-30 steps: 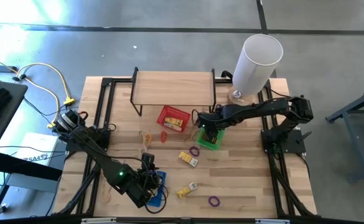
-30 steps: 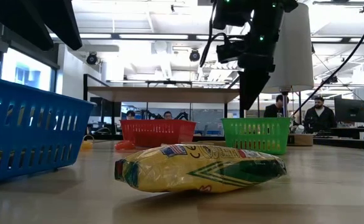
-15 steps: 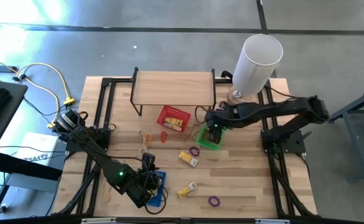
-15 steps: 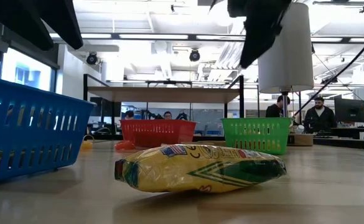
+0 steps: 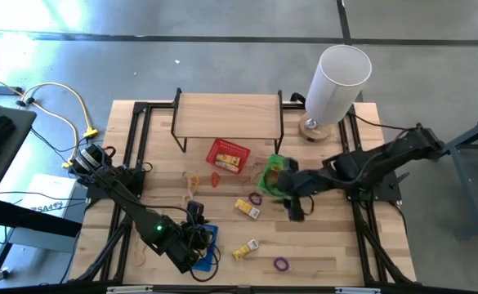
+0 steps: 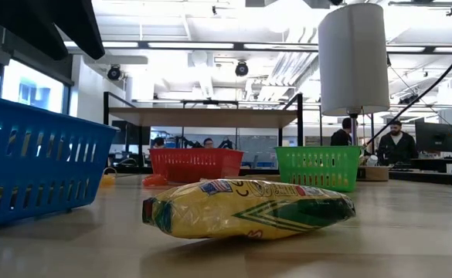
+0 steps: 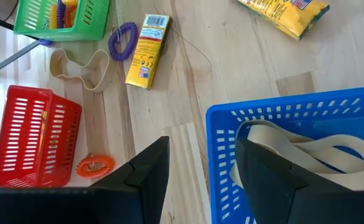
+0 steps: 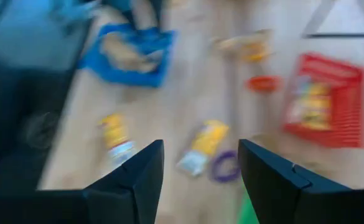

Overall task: Pick & Place Office Desk Supplies
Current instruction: Put the yellow crayon box into the red bin

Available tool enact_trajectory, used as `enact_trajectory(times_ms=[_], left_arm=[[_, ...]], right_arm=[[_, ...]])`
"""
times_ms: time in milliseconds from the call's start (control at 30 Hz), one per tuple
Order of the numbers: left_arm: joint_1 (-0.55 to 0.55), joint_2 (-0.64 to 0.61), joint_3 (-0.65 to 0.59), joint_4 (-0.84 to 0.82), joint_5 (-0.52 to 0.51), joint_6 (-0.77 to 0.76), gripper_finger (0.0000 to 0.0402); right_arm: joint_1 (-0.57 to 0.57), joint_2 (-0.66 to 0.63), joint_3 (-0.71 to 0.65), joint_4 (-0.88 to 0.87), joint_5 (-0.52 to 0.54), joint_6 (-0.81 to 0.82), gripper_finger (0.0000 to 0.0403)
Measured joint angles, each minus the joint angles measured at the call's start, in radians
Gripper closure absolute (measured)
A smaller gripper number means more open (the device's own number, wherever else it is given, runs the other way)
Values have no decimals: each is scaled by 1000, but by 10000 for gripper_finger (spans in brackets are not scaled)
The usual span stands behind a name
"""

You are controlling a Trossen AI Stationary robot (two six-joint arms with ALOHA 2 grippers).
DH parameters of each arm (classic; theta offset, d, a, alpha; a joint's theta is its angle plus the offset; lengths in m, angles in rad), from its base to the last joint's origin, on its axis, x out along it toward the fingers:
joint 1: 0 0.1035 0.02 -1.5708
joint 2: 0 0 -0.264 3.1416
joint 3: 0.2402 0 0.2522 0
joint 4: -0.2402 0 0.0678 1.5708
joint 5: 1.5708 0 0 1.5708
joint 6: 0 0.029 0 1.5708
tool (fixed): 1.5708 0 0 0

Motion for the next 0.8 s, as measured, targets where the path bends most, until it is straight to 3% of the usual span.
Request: enact_trajectory(times_ms=[133, 233, 400, 800], left_arm=[[0, 0, 0, 17, 3, -14, 228], [0, 0, 0, 39, 31, -35, 228], [-6, 0, 0, 96, 79, -53, 228], [-35, 0, 0, 196, 85, -55, 228]], right_arm=[[60, 32, 0, 2, -120, 89, 210], [103, 68, -1, 0, -147, 164, 210], [158, 136, -1, 30, -135, 217, 210], [231, 412, -1, 276, 17, 13, 210]])
